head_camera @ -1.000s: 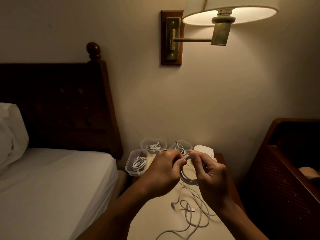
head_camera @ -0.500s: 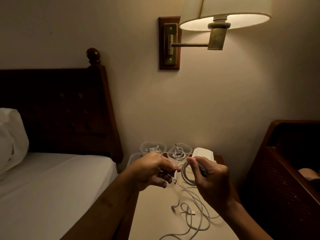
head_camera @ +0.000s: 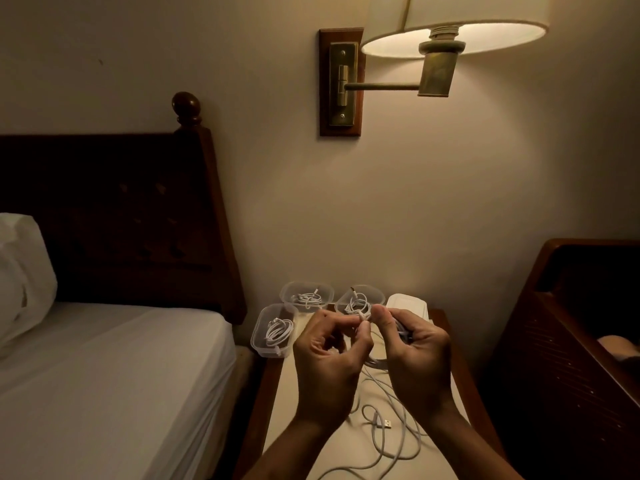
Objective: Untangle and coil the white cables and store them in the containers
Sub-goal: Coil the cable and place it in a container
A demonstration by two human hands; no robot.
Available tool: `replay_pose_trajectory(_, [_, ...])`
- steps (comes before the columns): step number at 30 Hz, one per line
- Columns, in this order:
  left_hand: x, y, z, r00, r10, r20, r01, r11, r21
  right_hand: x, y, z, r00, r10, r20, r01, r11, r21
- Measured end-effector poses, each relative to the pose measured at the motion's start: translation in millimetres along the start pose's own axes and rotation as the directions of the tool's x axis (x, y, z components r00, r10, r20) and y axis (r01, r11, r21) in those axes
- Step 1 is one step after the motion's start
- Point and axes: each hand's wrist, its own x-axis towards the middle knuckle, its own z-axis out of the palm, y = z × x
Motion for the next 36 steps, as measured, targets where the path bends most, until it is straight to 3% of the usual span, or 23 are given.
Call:
replay_pose_trajectory(2, [2.9, -0.9, -2.9, 1.000, 0.021, 0.014, -0.020, 1.000, -0.016, -0.3, -3.4, 1.0, 0.998, 0.063, 0.009, -0.063, 0.996, 0.068])
replay_pose_trajectory(6, [5.1, 6.4, -4.4, 0.993, -0.091, 0.068, 0.102, 0.980, -0.170, 0.3, -6.2, 1.7, 0.986, 0.165, 0.035, -0.169, 0.968, 0.185])
replay_pose_trajectory(13, [5.5, 12.2, -6.4, 0.960, -0.227, 0.163, 0.262, 0.934, -0.242, -1.3, -11.8, 2.3, 0.967, 0.247, 0.054, -0.253, 0.934, 0.254])
replay_pose_trajectory(17, [3.3, 12.8, -3.7, 0.956, -0.274, 0.107, 0.294, 0.897, -0.329, 0.6, -10.7, 2.7, 0.936, 0.347, 0.057, -0.349, 0.894, 0.283])
replay_pose_trajectory(19, [3.3, 14.8, -3.7, 0.921, -0.367, 0.132, 0.384, 0.791, -0.477, 2.7, -10.5, 3.9, 0.920, 0.388, 0.046, -0.382, 0.869, 0.314])
replay_pose_trajectory(22, [5.4, 15.0, -10.2, 0.844, -0.456, 0.282, 0.522, 0.578, -0.628, 4.5, -8.5, 3.2, 0.901, 0.431, 0.050, -0.420, 0.838, 0.347])
replay_pose_trajectory(27, [10.3, 19.2, -20.5, 0.772, -0.442, 0.456, 0.633, 0.464, -0.620, 4.0, -8.5, 3.4, 0.861, 0.494, 0.117, -0.494, 0.762, 0.419])
replay_pose_trajectory(31, [18.0, 16.7, -25.8, 0.682, -0.424, 0.596, 0.727, 0.299, -0.618, 5.2, -10.3, 2.3, 0.839, 0.495, 0.225, -0.535, 0.677, 0.506])
replay_pose_trajectory(36, [24.8, 15.7, -31.7, 0.606, -0.398, 0.688, 0.795, 0.320, -0.515, 8.8, -16.0, -2.3, 0.815, 0.487, 0.314, -0.578, 0.648, 0.495])
